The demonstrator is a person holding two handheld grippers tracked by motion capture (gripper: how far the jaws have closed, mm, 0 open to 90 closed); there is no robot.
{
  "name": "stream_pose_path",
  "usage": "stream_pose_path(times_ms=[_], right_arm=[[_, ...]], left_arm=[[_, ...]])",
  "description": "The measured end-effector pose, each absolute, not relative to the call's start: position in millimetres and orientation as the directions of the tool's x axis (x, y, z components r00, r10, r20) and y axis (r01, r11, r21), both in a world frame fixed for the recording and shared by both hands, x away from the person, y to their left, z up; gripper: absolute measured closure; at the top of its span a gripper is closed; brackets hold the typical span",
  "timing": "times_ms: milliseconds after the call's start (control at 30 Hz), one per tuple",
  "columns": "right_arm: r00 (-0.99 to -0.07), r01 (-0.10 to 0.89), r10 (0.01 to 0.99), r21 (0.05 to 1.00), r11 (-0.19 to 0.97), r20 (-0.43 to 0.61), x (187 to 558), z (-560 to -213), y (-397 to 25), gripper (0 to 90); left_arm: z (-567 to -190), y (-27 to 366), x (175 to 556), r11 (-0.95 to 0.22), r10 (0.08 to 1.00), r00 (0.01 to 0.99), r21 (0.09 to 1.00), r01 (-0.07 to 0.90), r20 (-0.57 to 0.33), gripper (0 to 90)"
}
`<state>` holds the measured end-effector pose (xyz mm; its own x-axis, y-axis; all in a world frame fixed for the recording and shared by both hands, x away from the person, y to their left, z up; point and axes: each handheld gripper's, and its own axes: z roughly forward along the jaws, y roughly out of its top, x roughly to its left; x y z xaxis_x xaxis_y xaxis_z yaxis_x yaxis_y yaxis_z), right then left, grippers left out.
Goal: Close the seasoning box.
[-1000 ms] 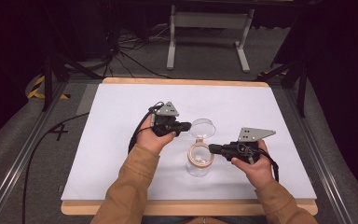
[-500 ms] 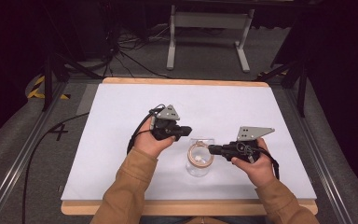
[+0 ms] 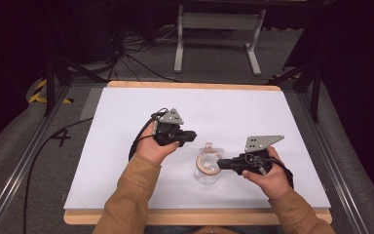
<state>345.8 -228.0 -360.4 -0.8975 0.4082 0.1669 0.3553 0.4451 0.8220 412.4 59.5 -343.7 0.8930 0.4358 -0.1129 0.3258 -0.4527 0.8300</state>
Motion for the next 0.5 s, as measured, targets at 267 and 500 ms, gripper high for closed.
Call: stream_pose_path(times_ms=[267, 500], right_arm=[[-0.895, 0.388, 0.411, 0.762, 0.518, 0.177, 342.0, -360.6, -227.6, 90.0], [-0.889, 0.411, 0.42, 0.728, 0.549, 0.185, 342.4, -364.1, -228.4, 90.0]], left_arm=[[-343.4, 60.9, 412.0, -0.454, 0.444, 0.89, 0.829, 0.326, -0.106, 84.8], [-342.6, 63.3, 412.1, -0.451, 0.452, 0.885, 0.827, 0.335, -0.112, 84.0]])
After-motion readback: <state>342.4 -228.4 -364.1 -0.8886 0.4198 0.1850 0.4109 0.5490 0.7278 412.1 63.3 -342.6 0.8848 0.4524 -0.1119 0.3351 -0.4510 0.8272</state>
